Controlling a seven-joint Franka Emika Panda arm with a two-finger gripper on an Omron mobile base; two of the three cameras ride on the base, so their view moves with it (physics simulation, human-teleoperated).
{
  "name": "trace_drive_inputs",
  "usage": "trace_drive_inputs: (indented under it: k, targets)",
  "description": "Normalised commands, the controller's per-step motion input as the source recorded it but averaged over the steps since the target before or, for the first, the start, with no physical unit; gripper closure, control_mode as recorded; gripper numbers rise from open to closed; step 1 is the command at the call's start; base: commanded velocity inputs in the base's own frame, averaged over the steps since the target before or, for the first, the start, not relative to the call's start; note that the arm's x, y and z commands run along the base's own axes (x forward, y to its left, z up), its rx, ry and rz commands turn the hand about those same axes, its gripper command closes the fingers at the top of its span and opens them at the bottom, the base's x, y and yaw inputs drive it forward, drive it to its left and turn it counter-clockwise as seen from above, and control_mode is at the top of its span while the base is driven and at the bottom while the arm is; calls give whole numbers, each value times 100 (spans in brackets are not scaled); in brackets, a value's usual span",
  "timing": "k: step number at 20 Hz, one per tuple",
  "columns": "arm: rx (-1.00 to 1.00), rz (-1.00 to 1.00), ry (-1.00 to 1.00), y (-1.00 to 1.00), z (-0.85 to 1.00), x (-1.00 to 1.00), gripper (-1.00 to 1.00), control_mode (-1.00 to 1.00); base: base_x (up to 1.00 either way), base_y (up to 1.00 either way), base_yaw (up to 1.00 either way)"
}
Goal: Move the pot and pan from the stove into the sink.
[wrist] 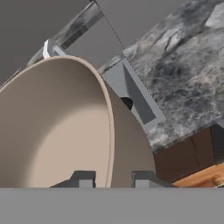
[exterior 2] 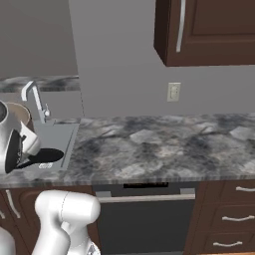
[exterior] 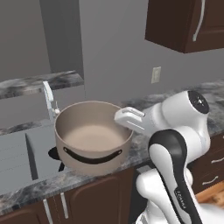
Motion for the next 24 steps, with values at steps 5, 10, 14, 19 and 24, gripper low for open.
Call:
trace_drive_inputs:
  k: [5,10,14,19,24]
  targets:
    - [-2,5,19,-1,-42,14,100,-100,0,0,0]
    - [-1,0,8,-1,-30,46,100,-100,0,0,0]
    - [0,0,2,0,-28,60,100,-100,0,0,0]
    - [-1,0,1,2,-28,71,100,-100,0,0,0]
    - [-1,-1,0,20,-25,73,100,-100,0,0,0]
